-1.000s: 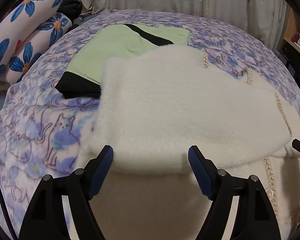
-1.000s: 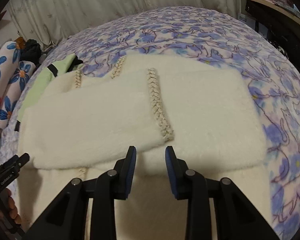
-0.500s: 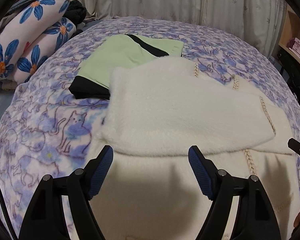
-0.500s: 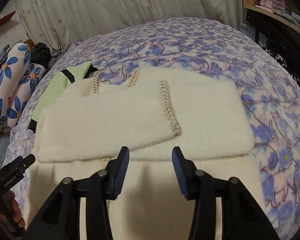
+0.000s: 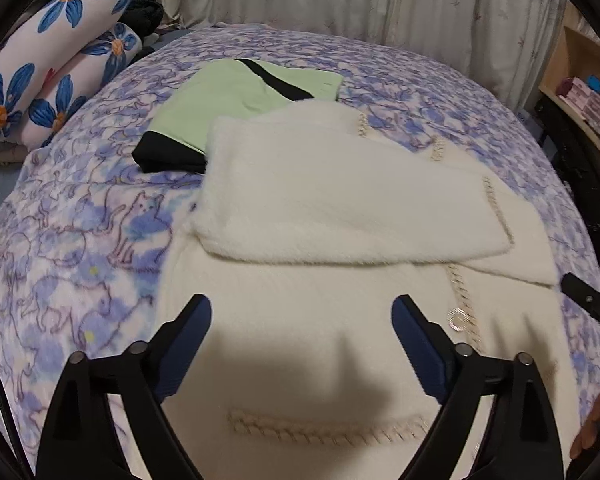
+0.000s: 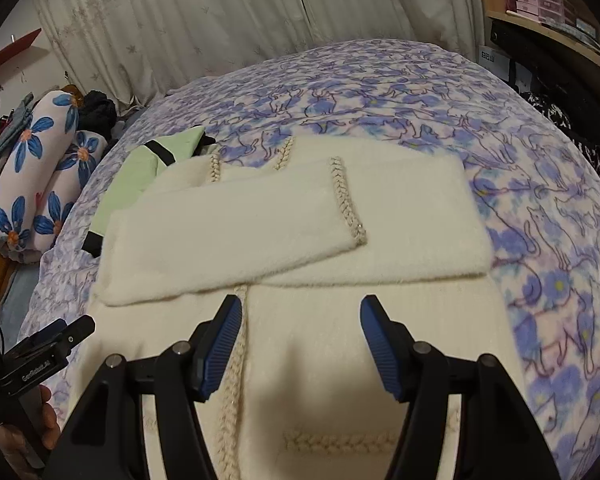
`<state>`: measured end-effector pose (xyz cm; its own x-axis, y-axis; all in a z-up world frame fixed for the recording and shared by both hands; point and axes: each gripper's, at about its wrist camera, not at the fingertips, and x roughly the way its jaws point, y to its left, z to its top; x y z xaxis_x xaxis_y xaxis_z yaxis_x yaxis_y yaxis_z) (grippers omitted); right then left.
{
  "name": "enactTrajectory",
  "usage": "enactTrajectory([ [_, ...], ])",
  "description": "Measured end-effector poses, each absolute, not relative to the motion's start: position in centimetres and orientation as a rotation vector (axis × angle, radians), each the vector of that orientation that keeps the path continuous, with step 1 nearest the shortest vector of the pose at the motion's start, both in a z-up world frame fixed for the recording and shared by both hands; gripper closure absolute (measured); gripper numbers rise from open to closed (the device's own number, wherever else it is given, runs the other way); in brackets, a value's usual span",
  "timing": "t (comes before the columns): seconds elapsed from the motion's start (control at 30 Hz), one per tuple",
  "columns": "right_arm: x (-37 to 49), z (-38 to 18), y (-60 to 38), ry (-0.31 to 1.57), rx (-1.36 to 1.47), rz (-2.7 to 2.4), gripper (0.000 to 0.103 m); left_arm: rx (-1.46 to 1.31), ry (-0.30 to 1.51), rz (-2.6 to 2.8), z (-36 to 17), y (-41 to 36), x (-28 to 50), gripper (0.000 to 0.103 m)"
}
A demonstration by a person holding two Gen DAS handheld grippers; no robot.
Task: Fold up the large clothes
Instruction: 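Move both open tools back along the folded cardigan toward its hem, then grasp the cardigan hem with the right tool while the left tool grasps it too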
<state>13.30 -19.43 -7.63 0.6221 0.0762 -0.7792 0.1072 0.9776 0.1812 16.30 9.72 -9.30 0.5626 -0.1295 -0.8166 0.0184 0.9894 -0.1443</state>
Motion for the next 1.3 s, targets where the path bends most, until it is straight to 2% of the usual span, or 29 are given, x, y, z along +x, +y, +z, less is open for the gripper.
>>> enactTrajectory([
  [0.13, 11.8, -7.7, -19.5, 0.901, 0.236, -0.017, 0.040, -0.099, 0.982, -0.098, -9.0, 9.3, 14.8, 0.008],
  [0.27, 10.4, -7.8, -19.7, 0.904, 0.250, -0.019, 0.032, -0.078, 0.998, -0.092, -8.9, 9.3, 13.5, 0.007],
  [0.4, 8.7, -7.5, -20.0, 0.900, 0.251, -0.022, 0.032, -0.090, 1.023, -0.088, -8.9, 9.9, 12.2, 0.005],
  [0.43, 8.3, -7.4, -20.0, 0.898, 0.247, -0.023, 0.032, -0.096, 1.027, -0.091, -8.9, 10.1, 11.9, 0.001],
  [1.07, -0.6, -5.6, -21.6, 0.824, 0.159, -0.071, 0.030, -0.115, 0.918, -0.152, -6.9, 13.7, 2.4, 0.001],
  [1.3, -2.6, -6.9, -23.0, 0.860, 0.142, -0.115, 0.030, -0.107, 1.034, -0.188, -9.5, 14.5, 1.2, 0.001],
])
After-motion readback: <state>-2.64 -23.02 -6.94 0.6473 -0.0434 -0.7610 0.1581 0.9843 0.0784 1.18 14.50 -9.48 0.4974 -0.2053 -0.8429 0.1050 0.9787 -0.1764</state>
